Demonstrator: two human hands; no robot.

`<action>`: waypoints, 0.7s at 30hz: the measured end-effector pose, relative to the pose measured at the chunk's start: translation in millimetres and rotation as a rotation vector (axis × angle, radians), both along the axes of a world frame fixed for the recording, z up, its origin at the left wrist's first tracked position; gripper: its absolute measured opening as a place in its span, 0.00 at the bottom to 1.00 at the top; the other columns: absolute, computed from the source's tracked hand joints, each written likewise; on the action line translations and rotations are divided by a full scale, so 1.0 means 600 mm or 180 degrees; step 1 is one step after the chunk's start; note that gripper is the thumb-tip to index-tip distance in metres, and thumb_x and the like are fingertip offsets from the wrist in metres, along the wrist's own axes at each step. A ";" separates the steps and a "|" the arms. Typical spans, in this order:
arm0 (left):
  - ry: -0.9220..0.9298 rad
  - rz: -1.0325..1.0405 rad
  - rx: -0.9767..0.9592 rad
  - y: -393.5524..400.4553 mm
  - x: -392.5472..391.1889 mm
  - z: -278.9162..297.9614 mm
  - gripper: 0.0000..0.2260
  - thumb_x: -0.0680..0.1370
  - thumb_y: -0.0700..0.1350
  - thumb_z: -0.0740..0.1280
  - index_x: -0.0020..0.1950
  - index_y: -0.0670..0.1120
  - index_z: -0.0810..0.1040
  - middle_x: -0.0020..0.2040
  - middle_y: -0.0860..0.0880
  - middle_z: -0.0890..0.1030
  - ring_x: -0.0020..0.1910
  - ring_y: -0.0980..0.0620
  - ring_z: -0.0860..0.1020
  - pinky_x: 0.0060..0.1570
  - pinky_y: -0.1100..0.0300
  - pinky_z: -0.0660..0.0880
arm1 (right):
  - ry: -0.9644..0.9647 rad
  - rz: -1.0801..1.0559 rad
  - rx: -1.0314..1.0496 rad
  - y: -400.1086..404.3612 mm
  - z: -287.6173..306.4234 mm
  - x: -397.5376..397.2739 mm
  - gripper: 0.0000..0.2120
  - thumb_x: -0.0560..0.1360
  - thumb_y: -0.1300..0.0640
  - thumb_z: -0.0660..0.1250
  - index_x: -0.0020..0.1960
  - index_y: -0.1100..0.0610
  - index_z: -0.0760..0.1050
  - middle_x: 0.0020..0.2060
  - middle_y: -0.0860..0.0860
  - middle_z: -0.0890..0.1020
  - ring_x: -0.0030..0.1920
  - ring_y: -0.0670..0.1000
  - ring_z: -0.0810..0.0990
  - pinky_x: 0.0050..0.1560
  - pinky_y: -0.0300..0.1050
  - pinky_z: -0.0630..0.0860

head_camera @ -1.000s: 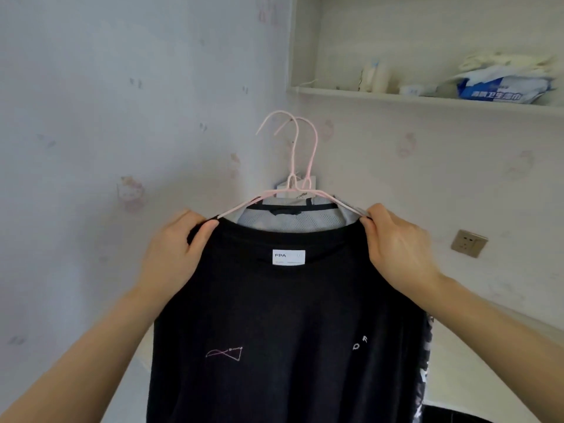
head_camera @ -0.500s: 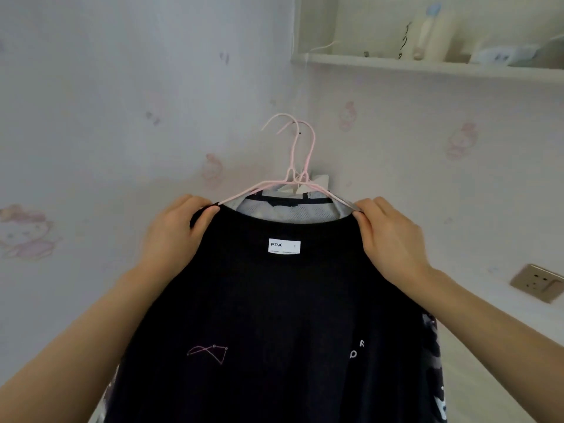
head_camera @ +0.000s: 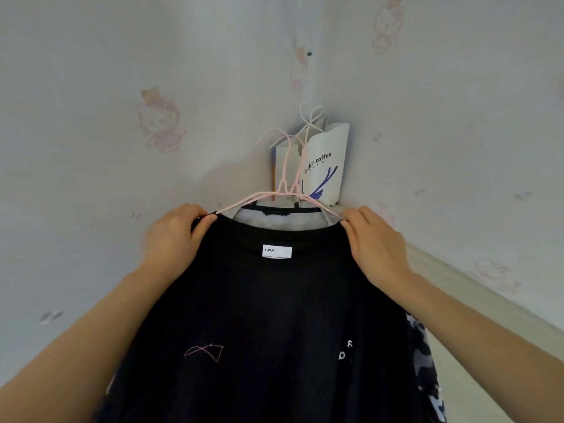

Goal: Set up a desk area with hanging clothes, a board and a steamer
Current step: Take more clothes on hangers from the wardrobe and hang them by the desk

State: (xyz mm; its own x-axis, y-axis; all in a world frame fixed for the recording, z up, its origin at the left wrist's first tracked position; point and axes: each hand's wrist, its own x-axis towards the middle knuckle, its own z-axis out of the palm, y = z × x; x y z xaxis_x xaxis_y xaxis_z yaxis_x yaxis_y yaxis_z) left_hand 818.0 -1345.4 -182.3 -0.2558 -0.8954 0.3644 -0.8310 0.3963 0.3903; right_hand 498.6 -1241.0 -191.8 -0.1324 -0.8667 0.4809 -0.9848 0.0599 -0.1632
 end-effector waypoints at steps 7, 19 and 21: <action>0.0062 0.0257 0.0354 -0.041 -0.017 -0.130 0.09 0.80 0.51 0.62 0.50 0.48 0.78 0.48 0.48 0.77 0.43 0.42 0.77 0.39 0.56 0.68 | 0.0181 -0.0051 0.0653 -0.044 -0.099 0.000 0.09 0.80 0.52 0.57 0.55 0.53 0.72 0.44 0.50 0.74 0.42 0.55 0.75 0.27 0.47 0.70; -0.0053 0.0074 0.1133 -0.102 -0.050 -0.296 0.09 0.81 0.46 0.59 0.51 0.44 0.76 0.51 0.44 0.75 0.48 0.41 0.75 0.49 0.48 0.73 | 0.0167 -0.0190 0.1393 -0.099 -0.246 -0.008 0.13 0.78 0.59 0.61 0.62 0.52 0.68 0.52 0.51 0.73 0.48 0.54 0.73 0.33 0.48 0.71; -0.0138 0.0084 0.1104 -0.104 -0.054 -0.314 0.09 0.81 0.46 0.59 0.51 0.44 0.76 0.50 0.44 0.75 0.47 0.41 0.75 0.48 0.48 0.73 | 0.0157 -0.0168 0.1445 -0.106 -0.265 -0.010 0.14 0.76 0.59 0.62 0.61 0.52 0.68 0.52 0.52 0.73 0.49 0.56 0.74 0.33 0.48 0.69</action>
State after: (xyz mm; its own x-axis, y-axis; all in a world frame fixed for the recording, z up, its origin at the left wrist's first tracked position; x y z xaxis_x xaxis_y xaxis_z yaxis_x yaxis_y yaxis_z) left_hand 785.7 -1407.9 -370.4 -0.2395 -0.9705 0.0267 -0.8579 0.2245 0.4621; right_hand 492.3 -1304.6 -350.7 -0.1686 -0.9838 0.0610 -0.9844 0.1649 -0.0617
